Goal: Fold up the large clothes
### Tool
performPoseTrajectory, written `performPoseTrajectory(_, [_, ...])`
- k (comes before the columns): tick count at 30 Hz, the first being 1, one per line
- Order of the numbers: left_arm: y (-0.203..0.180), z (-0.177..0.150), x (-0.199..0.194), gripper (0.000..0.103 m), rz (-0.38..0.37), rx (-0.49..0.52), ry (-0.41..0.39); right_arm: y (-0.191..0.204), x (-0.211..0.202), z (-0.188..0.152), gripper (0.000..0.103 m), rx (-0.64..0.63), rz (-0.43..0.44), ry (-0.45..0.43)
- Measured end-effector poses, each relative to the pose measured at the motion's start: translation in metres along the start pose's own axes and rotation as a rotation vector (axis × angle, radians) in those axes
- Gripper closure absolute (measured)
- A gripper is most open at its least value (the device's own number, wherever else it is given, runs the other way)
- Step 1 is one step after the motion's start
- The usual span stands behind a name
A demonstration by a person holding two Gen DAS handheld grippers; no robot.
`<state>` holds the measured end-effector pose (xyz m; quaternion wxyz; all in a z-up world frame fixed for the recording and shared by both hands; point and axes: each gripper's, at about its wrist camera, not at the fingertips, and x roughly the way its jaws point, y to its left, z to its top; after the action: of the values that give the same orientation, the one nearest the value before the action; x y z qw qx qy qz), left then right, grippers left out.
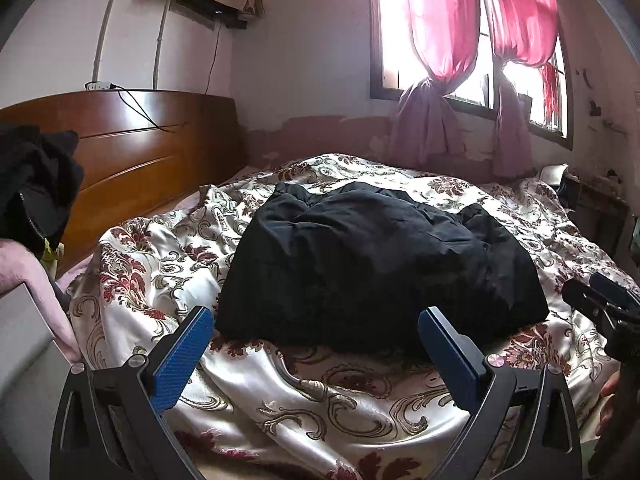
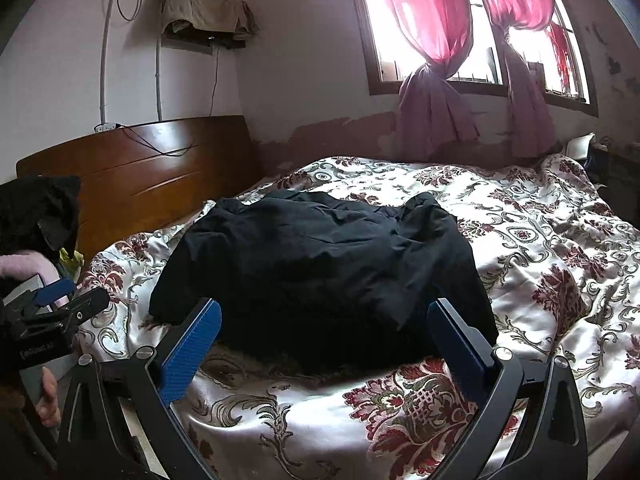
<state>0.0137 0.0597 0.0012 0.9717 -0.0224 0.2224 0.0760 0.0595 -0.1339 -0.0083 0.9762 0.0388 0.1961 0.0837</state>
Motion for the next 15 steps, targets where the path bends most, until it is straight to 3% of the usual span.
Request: performPoseTrajectory(15, [0.0008,-0.0002,-0.0009,0.0,0.002,0.0,0.005,0.0018,-0.0002,-0.002,0.001,-0.001,0.003,0.002])
